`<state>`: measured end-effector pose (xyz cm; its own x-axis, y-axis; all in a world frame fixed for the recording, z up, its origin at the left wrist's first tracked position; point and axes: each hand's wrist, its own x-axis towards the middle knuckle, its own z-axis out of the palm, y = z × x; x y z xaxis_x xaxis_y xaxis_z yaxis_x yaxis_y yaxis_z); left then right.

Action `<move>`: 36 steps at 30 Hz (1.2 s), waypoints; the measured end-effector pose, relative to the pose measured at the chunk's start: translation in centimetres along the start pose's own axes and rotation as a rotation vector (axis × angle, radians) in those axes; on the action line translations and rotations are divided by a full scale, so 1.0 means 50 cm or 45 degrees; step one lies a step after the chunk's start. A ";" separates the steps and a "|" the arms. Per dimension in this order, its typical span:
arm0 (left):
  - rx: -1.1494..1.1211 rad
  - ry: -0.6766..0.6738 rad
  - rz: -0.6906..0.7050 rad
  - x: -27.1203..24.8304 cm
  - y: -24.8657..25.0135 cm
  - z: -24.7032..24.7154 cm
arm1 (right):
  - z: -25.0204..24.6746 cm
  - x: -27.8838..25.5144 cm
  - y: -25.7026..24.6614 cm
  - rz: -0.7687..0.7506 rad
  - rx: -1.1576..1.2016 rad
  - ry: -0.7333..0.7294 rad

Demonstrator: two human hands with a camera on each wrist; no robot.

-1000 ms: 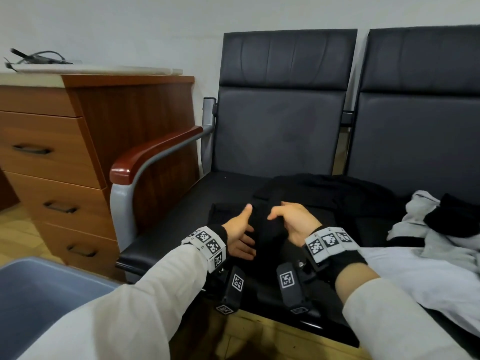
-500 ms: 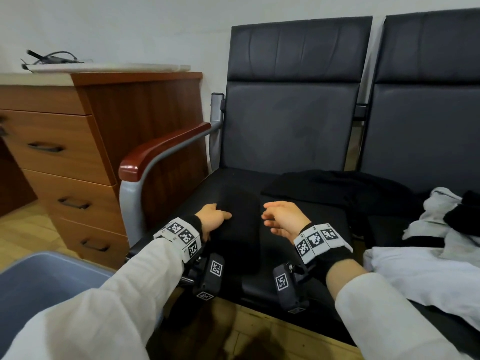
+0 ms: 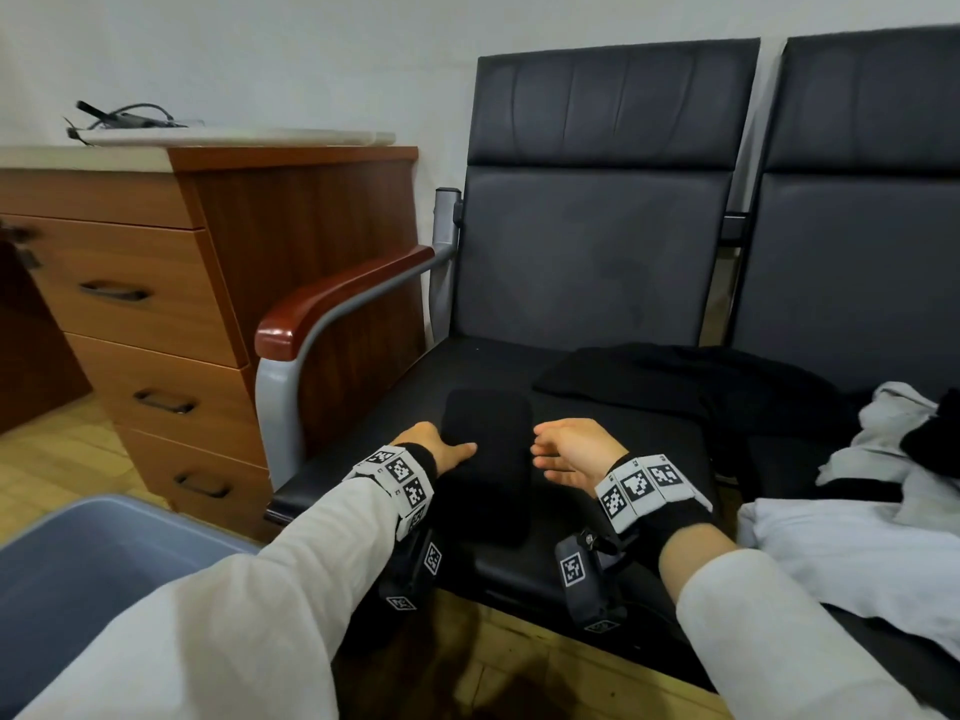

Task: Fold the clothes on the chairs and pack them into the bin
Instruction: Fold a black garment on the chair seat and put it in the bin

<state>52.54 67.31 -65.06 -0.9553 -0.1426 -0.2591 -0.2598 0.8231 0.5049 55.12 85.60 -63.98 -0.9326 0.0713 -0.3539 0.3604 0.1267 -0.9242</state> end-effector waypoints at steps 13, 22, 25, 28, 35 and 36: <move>-1.293 -0.510 0.321 -0.035 0.019 -0.056 | 0.005 0.001 -0.008 0.164 0.594 -0.357; -0.890 -0.650 0.112 -0.064 -0.038 -0.032 | 0.043 0.046 -0.026 -0.036 0.767 0.079; -0.884 -0.639 0.103 -0.076 -0.059 -0.040 | 0.050 0.046 -0.034 -0.081 0.816 0.116; -1.018 -0.545 0.118 -0.095 -0.089 -0.087 | 0.064 0.024 -0.049 -0.216 0.902 0.132; -1.289 -0.320 0.097 -0.168 -0.233 -0.200 | 0.148 -0.038 -0.081 -0.431 0.503 -0.054; -1.289 -0.284 0.075 -0.179 -0.262 -0.209 | 0.169 -0.044 -0.079 -0.455 0.397 -0.086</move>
<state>63.02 52.06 -60.77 -0.9493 0.0730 -0.3058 -0.3090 -0.0359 0.9504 55.56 76.56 -60.75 -0.9999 0.0116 -0.0053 0.0032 -0.1721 -0.9851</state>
